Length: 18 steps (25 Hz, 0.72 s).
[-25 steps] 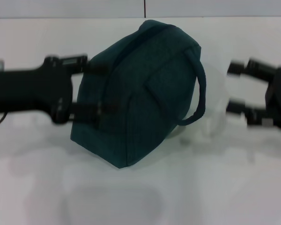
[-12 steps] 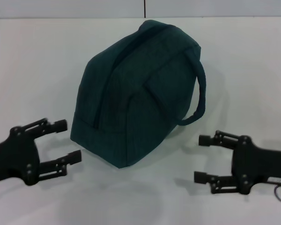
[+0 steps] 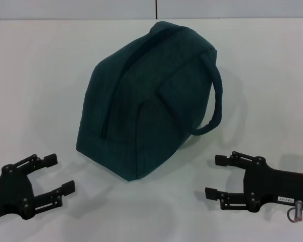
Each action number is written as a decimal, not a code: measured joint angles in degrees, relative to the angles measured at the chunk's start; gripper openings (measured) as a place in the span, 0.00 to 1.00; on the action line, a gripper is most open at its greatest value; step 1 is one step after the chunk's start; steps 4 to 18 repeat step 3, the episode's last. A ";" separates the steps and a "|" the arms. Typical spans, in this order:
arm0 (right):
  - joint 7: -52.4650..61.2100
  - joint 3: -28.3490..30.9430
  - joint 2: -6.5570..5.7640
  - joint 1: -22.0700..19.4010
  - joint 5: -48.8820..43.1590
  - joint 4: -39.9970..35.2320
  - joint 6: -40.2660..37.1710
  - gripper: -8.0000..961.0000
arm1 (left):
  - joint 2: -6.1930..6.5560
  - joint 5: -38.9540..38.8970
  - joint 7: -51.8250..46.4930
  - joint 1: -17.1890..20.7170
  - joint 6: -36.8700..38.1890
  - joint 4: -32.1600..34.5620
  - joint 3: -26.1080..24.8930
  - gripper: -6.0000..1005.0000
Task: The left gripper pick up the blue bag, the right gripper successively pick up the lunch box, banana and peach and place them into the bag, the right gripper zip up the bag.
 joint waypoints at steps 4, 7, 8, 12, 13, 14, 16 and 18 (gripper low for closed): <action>-0.14 0.06 0.02 -0.06 -0.03 0.02 0.00 0.91 | -0.08 -0.29 0.13 0.07 1.52 0.09 0.00 0.81; -0.14 0.06 0.02 -0.06 -0.03 0.02 0.00 0.91 | -0.08 -0.29 0.13 0.07 1.52 0.09 0.00 0.81; -0.14 0.06 0.02 -0.06 -0.03 0.02 0.00 0.91 | -0.08 -0.29 0.13 0.07 1.52 0.09 0.00 0.81; -0.14 0.06 0.02 -0.06 -0.03 0.02 0.00 0.91 | -0.08 -0.29 0.13 0.07 1.52 0.09 0.00 0.81; -0.14 0.06 0.02 -0.06 -0.03 0.02 0.00 0.91 | -0.08 -0.29 0.13 0.07 1.52 0.09 0.00 0.81; -0.14 0.06 0.02 -0.06 -0.03 0.02 0.00 0.91 | -0.08 -0.29 0.13 0.07 1.52 0.09 0.00 0.81; -0.14 0.06 0.02 -0.06 -0.03 0.02 0.00 0.91 | -0.08 -0.29 0.13 0.07 1.52 0.09 0.00 0.81; -0.14 0.06 0.02 -0.06 -0.03 0.02 0.00 0.91 | -0.08 -0.29 0.13 0.07 1.52 0.09 0.00 0.81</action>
